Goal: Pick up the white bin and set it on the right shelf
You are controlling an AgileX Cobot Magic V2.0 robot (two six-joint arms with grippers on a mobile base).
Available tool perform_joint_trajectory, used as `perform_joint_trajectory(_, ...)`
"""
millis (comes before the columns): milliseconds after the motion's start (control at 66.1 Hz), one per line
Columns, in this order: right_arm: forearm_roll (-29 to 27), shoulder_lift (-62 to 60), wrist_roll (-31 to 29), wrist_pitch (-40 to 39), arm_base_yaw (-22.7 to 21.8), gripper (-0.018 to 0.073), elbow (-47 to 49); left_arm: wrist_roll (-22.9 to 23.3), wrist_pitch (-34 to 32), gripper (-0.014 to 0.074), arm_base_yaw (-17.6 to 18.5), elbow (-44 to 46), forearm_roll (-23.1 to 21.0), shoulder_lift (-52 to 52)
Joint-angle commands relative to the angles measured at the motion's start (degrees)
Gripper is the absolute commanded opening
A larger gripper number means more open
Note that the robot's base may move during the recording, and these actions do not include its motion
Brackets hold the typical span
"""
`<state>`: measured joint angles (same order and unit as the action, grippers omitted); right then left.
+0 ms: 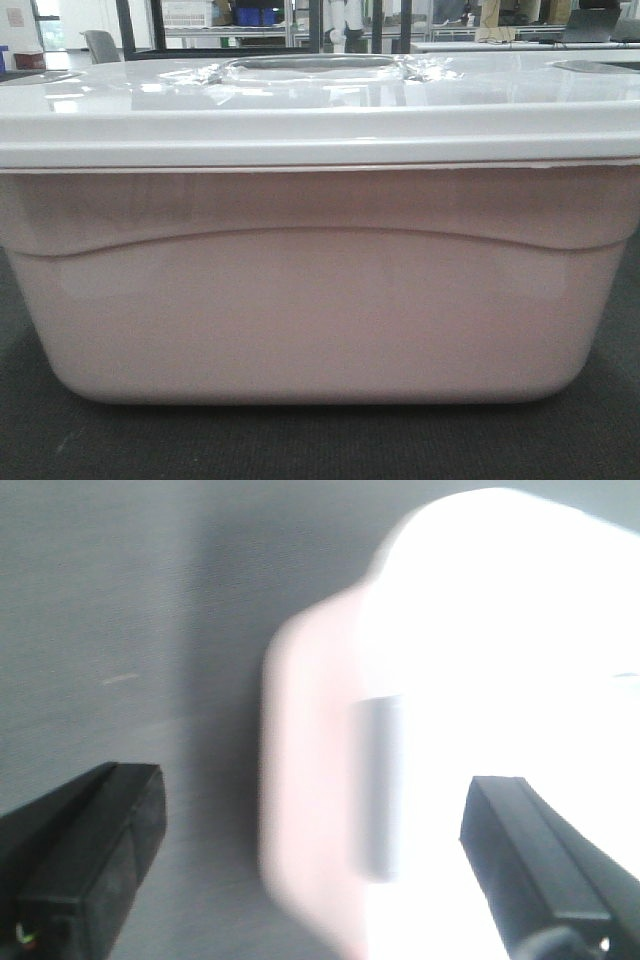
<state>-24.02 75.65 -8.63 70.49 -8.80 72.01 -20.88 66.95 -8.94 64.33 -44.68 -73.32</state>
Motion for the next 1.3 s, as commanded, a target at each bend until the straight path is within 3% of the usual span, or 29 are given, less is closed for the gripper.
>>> perform_joint_trajectory(0, -12.11, -0.61, -6.63, 1.14, -3.59, 0.0622, 1.50, -5.44, 1.42, 0.0491, -2.47, 1.35, -11.28, 1.63)
perform_joint_trajectory(166, -24.90, 1.87, -14.44, 5.02, -6.51, 0.0622, -1.30, -12.09, 7.15, 0.0491, -5.12, 0.79, -19.53, 0.07)
perform_joint_trajectory(257, -29.76, 3.16, -18.08, 5.91, -6.51, 0.0622, -4.13, -15.14, 8.44, 0.0491, -5.40, -1.78, -25.45, -1.50)
perform_joint_trajectory(348, -33.17, 3.45, -20.72, 5.91, -6.51, 0.0622, -7.16, -17.79, 8.44, 0.0491, -5.40, -5.26, -28.43, -2.66)
perform_joint_trajectory(666, -36.20, 3.49, -23.06, 5.91, -6.39, 0.0622, -12.49, -23.28, 8.44, 0.0491, -5.28, -13.99, -28.36, -4.37)
perform_joint_trajectory(817, -40.41, 3.49, -25.45, 5.91, -6.38, 0.0622, -15.88, -24.62, 8.44, 0.0491, -5.19, -15.16, -28.45, -4.36)
perform_joint_trajectory(1059, -42.34, 3.49, -27.81, 5.91, -3.62, 0.0622, -17.04, -26.05, 6.38, 0.0491, 1.82, -15.16, -29.68, -4.36)
perform_joint_trajectory(1150, -42.34, 3.49, -27.87, 5.57, -1.07, 0.0622, -17.04, -26.05, 3.65, 0.0491, 2.86, -15.16, -30.15, -4.36)
perform_joint_trajectory(1286, -42.34, 3.49, -27.87, 3.37, 1.87, 0.0622, -17.04, -26.05, 4.97, 0.0491, 3.13, -15.16, -31.83, -4.36)
